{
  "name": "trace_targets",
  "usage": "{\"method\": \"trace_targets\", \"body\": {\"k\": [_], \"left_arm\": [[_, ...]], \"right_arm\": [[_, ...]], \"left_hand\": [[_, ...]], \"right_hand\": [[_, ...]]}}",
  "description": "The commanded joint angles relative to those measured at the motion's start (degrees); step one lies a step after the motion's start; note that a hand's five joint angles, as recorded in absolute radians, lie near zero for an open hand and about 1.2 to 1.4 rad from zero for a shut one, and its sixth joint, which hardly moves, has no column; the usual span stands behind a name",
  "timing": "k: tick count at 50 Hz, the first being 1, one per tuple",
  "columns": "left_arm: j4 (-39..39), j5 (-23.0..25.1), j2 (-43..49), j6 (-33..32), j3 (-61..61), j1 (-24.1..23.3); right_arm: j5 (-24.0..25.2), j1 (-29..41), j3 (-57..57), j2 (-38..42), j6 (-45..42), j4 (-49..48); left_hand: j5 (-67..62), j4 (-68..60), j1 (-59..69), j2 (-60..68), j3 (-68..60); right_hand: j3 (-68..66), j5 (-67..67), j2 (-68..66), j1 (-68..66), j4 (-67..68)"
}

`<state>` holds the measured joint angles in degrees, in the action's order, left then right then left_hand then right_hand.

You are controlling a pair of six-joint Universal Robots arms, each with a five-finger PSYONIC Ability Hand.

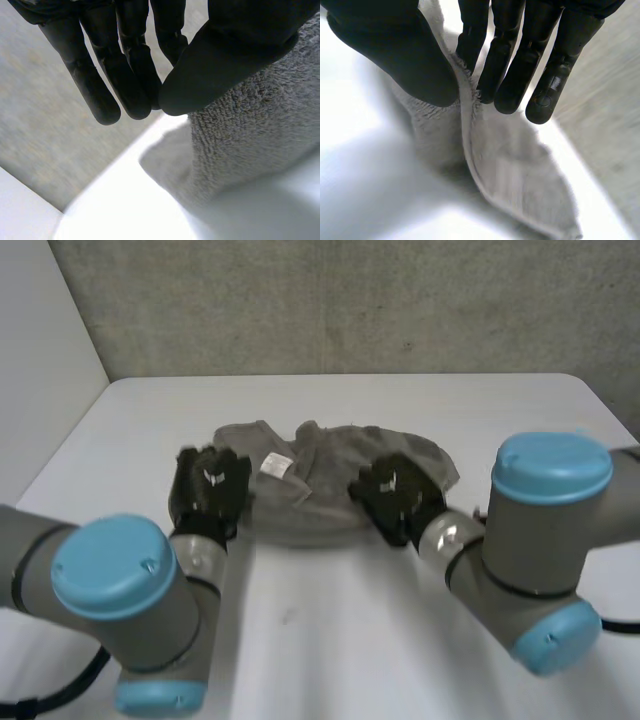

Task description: Fold the laundry

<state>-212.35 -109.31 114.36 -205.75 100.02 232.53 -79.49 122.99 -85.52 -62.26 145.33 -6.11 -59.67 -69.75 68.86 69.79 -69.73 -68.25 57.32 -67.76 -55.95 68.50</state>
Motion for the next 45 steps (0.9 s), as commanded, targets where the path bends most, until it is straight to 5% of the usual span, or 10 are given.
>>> {"method": "trace_targets", "body": {"k": [1, 10, 14, 17, 30, 45], "left_arm": [[7.02, -0.47, -1.85, 0.61, 4.56, -3.92], [14.42, -1.87, -4.40, 0.70, 4.84, -6.91], [14.69, -2.23, -7.47, 0.70, 3.96, -6.65], [14.69, -2.14, -8.45, 0.70, 3.25, -6.82], [16.97, -1.96, -16.10, 0.44, -3.51, -7.70], [21.45, -2.23, -15.22, 0.52, -16.08, -9.63]], "right_arm": [[0.04, -0.38, -7.55, -1.81, -0.22, 1.54], [-0.32, -0.73, -12.74, -6.91, 0.92, 1.28], [-1.28, -2.22, -12.04, -7.34, 5.82, 1.28], [-0.85, -5.29, -11.95, -8.83, 12.49, 1.63], [1.61, -16.02, -13.61, -12.26, 27.46, 5.40], [5.48, -15.59, -18.63, -11.56, 36.87, 4.35]], "left_hand": [[-10.33, -10.25, 11.14, 10.21, -10.27], [-10.33, -10.25, 11.14, 10.21, -10.27], [-10.33, -10.25, 11.14, 10.21, -10.27], [-10.33, -10.25, 11.14, 10.21, -10.27], [-10.33, -10.25, 11.14, 10.21, -10.27], [-10.33, -10.25, 11.14, 10.21, -10.27]], "right_hand": [[-11.75, 12.68, -12.24, -24.05, 11.50], [-8.95, 9.88, -9.44, -21.25, 8.70], [37.02, -36.09, 36.53, 24.72, -37.27], [48.71, -47.79, 48.22, 36.42, -48.97], [50.92, -50.00, 50.43, 38.63, -51.18], [58.25, -57.32, 57.76, 45.95, -58.50]]}}
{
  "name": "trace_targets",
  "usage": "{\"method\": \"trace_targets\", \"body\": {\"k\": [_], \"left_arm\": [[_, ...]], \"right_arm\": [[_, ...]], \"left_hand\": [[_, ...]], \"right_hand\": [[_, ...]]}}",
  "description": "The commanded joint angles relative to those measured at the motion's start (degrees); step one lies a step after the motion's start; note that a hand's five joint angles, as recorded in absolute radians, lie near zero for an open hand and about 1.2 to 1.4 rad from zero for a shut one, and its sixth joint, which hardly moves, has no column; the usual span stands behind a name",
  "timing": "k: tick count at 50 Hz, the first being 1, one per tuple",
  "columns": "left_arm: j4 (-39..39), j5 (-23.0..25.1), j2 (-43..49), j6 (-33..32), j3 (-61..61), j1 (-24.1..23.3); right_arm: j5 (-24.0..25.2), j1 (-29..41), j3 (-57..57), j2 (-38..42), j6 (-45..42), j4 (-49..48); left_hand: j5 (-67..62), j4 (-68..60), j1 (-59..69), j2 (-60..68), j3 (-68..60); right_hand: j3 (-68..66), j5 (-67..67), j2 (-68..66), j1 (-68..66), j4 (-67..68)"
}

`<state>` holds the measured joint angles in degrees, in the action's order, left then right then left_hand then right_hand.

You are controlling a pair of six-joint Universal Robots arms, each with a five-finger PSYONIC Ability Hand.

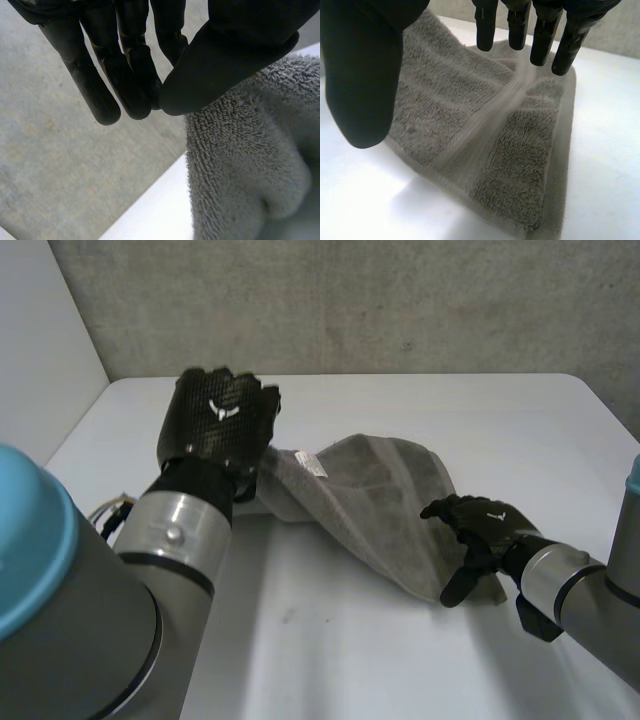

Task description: Fold the laundry

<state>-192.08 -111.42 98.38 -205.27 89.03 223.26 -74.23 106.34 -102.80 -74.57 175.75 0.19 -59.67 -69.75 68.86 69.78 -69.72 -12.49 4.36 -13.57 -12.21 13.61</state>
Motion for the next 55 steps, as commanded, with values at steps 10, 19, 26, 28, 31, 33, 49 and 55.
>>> {"method": "trace_targets", "body": {"k": [10, 19, 26, 28, 31, 33, 49, 55], "left_arm": [[1.27, -0.28, 1.81, 0.13, -6.06, -1.16], [1.27, -2.04, 1.81, 0.40, -6.50, -0.72], [1.27, -2.13, 1.64, 0.40, -6.68, -0.37], [1.27, -2.22, 1.64, 0.40, -6.76, 0.16], [1.27, -2.22, 1.72, 0.40, -6.76, 0.68], [1.27, -2.22, 1.72, 0.40, -6.85, 0.86], [1.36, -2.31, 1.20, 2.42, -7.64, 0.95], [1.53, -2.31, 1.20, 2.42, -7.03, 1.04]], "right_arm": [[-1.80, 6.08, -0.39, 5.75, 13.39, -8.89], [-4.86, 11.96, 1.46, 10.05, 16.28, -9.59], [-10.85, 13.02, 2.16, 11.37, 16.29, -10.83], [-12.95, 13.11, 1.38, 11.11, 16.20, -11.26], [-13.31, 13.19, 0.50, 10.67, 16.46, -11.26], [-13.40, 13.28, 0.06, 10.32, 16.55, -11.26], [-14.62, 15.13, 1.90, 14.71, 16.02, -16.62], [-21.02, 14.08, 0.32, 12.00, 15.76, -22.32]], "left_hand": [[-10.33, -10.25, 11.14, 10.22, -10.28], [-10.33, -10.25, 11.14, 10.22, -10.28], [-10.33, -10.25, 11.14, 10.22, -10.28], [-10.33, -10.25, 11.14, 10.22, -10.28], [-10.33, -10.25, 11.14, 10.22, -10.28], [-10.33, -10.25, 11.14, 10.22, -10.28], [-10.33, -10.25, 11.14, 10.22, -10.28], [-10.33, -10.25, 11.14, 10.22, -10.28]], "right_hand": [[2.49, -4.36, 3.57, 2.21, -3.61], [2.49, -4.36, 3.57, 2.21, -3.61], [1.90, -3.77, 2.98, 1.62, -3.03], [2.07, -3.94, 3.15, 1.79, -3.19], [2.41, -4.28, 3.49, 2.12, -3.53], [2.49, -4.36, 3.57, 2.21, -3.61], [-16.83, 14.96, -15.75, -17.11, 15.71], [-67.49, 65.62, -66.41, -67.77, 66.37]]}}
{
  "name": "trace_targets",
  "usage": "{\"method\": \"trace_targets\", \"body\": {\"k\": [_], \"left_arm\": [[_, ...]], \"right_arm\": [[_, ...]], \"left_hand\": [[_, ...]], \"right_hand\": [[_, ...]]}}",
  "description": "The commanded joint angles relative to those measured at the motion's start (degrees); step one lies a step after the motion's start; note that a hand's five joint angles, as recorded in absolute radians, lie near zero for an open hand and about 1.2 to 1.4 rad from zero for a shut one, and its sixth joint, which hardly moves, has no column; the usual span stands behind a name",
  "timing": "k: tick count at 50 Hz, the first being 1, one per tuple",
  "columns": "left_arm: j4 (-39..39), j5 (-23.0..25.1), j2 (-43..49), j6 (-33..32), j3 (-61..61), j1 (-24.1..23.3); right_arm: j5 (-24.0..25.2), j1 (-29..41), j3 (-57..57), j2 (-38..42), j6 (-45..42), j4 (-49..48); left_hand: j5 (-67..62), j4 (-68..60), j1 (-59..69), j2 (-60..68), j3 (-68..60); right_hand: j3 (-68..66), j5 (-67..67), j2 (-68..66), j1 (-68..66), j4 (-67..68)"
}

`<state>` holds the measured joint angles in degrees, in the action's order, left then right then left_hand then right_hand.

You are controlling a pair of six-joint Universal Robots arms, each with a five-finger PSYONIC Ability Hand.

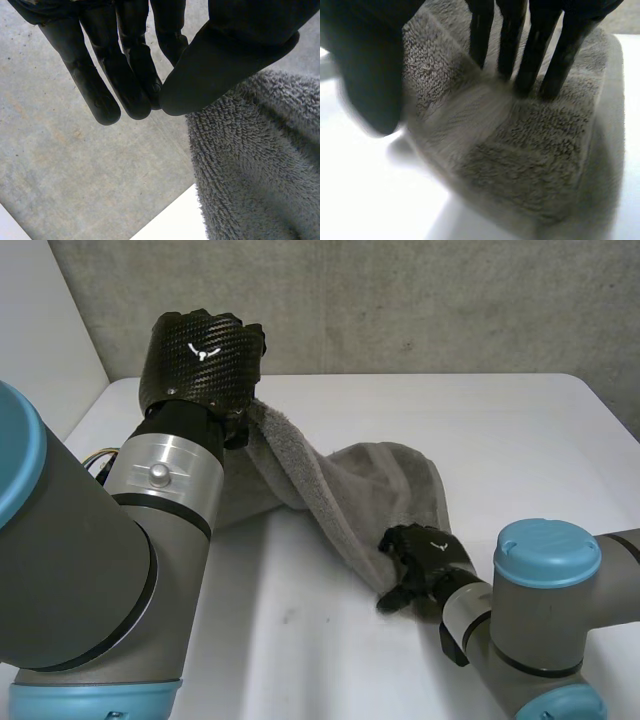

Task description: Fold the laundry

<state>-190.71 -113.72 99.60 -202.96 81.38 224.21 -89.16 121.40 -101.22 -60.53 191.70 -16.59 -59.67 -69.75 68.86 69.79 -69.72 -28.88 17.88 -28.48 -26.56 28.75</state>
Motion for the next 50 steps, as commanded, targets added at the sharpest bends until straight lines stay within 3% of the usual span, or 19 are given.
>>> {"method": "trace_targets", "body": {"k": [1, 6, 9, 11, 12, 14, 17, 22, 32, 33, 34, 36, 37, 38, 41, 45, 50], "left_arm": [[0.17, -0.01, -0.02, 0.11, 0.63, 0.09], [0.52, -0.63, -0.02, 0.11, 1.86, 1.40], [1.13, -0.98, -0.02, 0.20, 3.44, 2.72], [1.22, -0.89, -0.02, 0.28, 5.80, 3.77], [1.22, -0.89, -0.02, 0.28, 5.81, 3.78], [1.22, -0.80, 0.42, 0.37, 8.52, 4.13], [1.22, -0.80, 0.86, 0.55, 9.68, 4.04], [1.48, -0.72, 6.47, 5.10, 12.84, 3.43], [6.66, -0.54, 11.67, 11.70, 15.65, -0.96], [7.89, -0.37, 11.50, 12.75, 15.83, -1.75], [7.90, -0.37, 11.50, 12.77, 15.83, -1.76], [9.04, -0.28, 10.27, 13.38, 15.13, -2.55], [9.04, -0.28, 10.27, 13.38, 15.13, -2.55], [8.87, -0.28, 9.31, 13.21, 14.61, -2.55], [8.17, 0.16, 7.72, 13.12, 12.50, -2.03], [8.16, 0.78, 7.37, 13.03, 10.29, 0.00], [8.51, 3.15, 7.37, 12.77, 9.06, 6.41]], "right_arm": [[-6.11, -0.99, -1.26, -2.05, -0.19, -5.55], [-7.43, -3.01, -3.81, -9.26, -3.62, -8.81], [-5.50, -8.64, -4.78, -12.69, -10.03, -8.98], [0.10, -14.15, -4.78, -13.82, -17.64, -8.20], [0.13, -14.17, -4.78, -13.83, -17.68, -8.19], [6.69, -17.32, -4.16, -14.18, -26.51, -4.52], [10.66, -18.39, -2.59, -14.36, -32.59, 0.48], [11.38, -18.48, 0.66, -14.36, -35.52, 6.65], [11.29, -18.13, 1.82, -12.16, -36.22, 6.66], [11.29, -18.22, 1.73, -11.90, -36.40, 6.49], [11.29, -18.22, 1.73, -11.89, -36.40, 6.49], [11.38, -18.57, 1.55, -11.63, -36.93, 6.49], [11.38, -18.57, 1.55, -11.63, -36.93, 6.49], [11.55, -18.66, 1.64, -11.46, -37.28, 6.40], [11.82, -18.74, 1.55, -11.28, -38.24, 5.96], [11.82, -19.62, 1.46, -11.37, -39.30, 5.78], [11.99, -21.82, 1.29, -11.46, -40.27, 5.61]], "left_hand": [[-10.33, -10.25, 11.14, 10.21, -10.28], [-10.33, -10.25, 11.14, 10.21, -10.28], [-10.33, -10.25, 11.14, 10.21, -10.28], [-10.33, -10.25, 11.14, 10.21, -10.28], [-10.33, -10.25, 11.14, 10.21, -10.28], [-10.33, -10.25, 11.14, 10.21, -10.28], [-10.33, -10.25, 11.14, 10.21, -10.28], [-10.33, -10.25, 11.14, 10.21, -10.28], [-9.69, -9.60, 10.50, 9.57, -9.63], [1.81, 1.89, -1.00, -1.93, 1.87], [1.92, 2.01, -1.11, -2.04, 1.98], [27.21, 27.30, -26.40, -27.33, 27.27], [27.32, 27.41, -26.51, -27.44, 27.38], [36.32, 36.40, -35.51, -36.44, 36.37], [46.47, 46.55, -45.66, -46.59, 46.52], [51.04, 51.13, -50.23, -51.16, 51.10], [54.07, 54.15, -53.26, -54.19, 54.13]], "right_hand": [[-51.12, 52.12, -51.52, -53.44, 51.25], [-51.12, 52.12, -51.52, -53.44, 51.25], [-51.12, 52.12, -51.52, -53.44, 51.25], [-51.12, 52.12, -51.52, -53.44, 51.25], [-51.12, 52.12, -51.52, -53.44, 51.25], [-51.12, 52.12, -51.52, -53.44, 51.25], [-51.12, 52.12, -51.52, -53.44, 51.25], [-51.12, 52.12, -51.52, -53.44, 51.25], [-51.12, 52.12, -51.52, -53.44, 51.25], [-51.12, 52.12, -51.52, -53.44, 51.25], [-51.12, 52.12, -51.52, -53.44, 51.25], [-51.12, 52.12, -51.52, -53.44, 51.25], [-51.12, 52.12, -51.52, -53.44, 51.25], [-51.12, 52.12, -51.52, -53.44, 51.25], [-51.12, 52.12, -51.52, -53.44, 51.25], [-51.12, 52.12, -51.52, -53.44, 51.25], [-51.12, 52.12, -51.52, -53.44, 51.25]]}}
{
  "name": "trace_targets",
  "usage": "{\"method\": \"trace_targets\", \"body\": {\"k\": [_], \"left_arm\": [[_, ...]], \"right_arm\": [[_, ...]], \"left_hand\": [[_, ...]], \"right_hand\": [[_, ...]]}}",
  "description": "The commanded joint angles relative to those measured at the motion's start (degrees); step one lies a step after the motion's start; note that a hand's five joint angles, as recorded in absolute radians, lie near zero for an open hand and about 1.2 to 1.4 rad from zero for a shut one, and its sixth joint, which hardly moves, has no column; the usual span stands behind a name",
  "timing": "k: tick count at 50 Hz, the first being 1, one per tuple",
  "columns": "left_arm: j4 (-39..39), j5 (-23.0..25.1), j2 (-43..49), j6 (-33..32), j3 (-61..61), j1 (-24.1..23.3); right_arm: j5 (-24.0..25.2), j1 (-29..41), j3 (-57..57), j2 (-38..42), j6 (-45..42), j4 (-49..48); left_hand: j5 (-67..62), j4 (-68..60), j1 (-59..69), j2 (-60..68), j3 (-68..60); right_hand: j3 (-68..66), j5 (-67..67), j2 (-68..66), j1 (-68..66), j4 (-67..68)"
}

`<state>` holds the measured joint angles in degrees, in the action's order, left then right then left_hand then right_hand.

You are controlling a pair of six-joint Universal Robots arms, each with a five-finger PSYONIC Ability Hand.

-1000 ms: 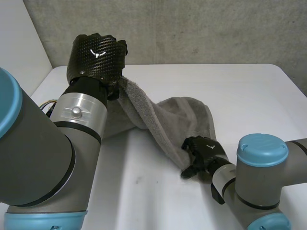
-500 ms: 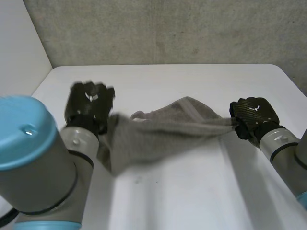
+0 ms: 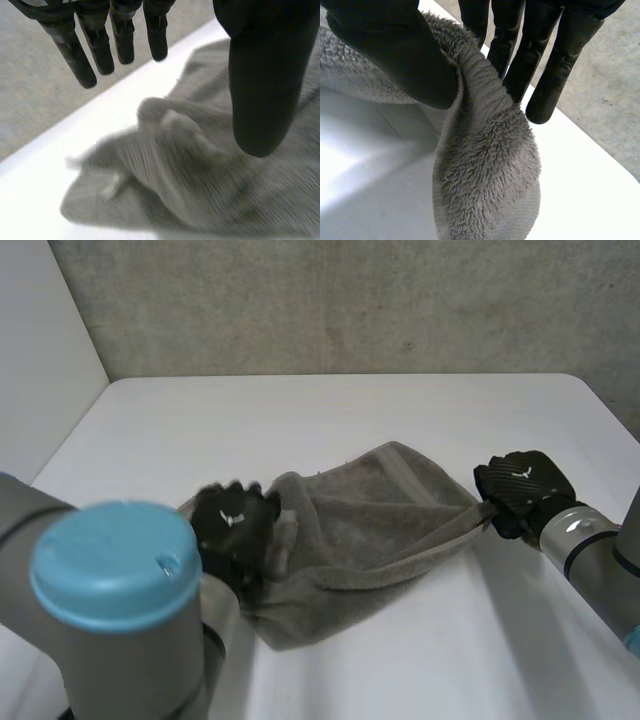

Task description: Fold the laundry

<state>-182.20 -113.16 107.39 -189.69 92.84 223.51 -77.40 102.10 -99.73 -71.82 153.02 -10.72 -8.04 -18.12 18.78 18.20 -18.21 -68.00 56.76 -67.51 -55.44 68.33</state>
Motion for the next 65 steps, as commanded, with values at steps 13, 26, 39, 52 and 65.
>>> {"method": "trace_targets", "body": {"k": [13, 26, 39, 52, 65], "left_arm": [[2.46, 24.02, -3.68, -15.52, 4.62, 16.67], [4.05, 33.79, -3.16, -19.40, 7.44, 26.44], [0.98, 33.80, 3.61, -18.96, 6.21, 27.94], [0.01, 33.88, 6.60, -18.78, 6.39, 27.85], [-3.25, 35.12, 5.02, -11.05, 6.48, 27.76]], "right_arm": [[0.23, -2.44, -0.03, 2.39, -1.76, -0.36], [0.32, -2.35, -0.12, 2.92, -1.76, -0.53], [1.20, -2.35, -0.64, 2.65, -1.76, -0.44], [1.29, -2.35, -0.38, 2.04, -1.76, -0.36], [1.11, -2.52, 0.23, 1.42, -2.11, 0.79]], "left_hand": [[1.94, 2.02, -2.68, -2.10, 2.11], [1.60, 1.68, -2.34, -1.76, 1.78], [-4.62, -4.53, 3.87, 4.45, -4.44], [-27.60, -27.52, 26.86, 27.44, -27.42], [-61.96, -61.88, 61.22, 61.80, -61.79]], "right_hand": [[-12.00, 13.24, -12.49, -24.56, 11.67], [-12.00, 13.24, -12.49, -24.56, 11.67], [-12.00, 13.24, -12.49, -24.56, 11.67], [-12.00, 13.24, -12.49, -24.56, 11.67], [-12.00, 13.24, -12.49, -24.56, 11.67]]}}
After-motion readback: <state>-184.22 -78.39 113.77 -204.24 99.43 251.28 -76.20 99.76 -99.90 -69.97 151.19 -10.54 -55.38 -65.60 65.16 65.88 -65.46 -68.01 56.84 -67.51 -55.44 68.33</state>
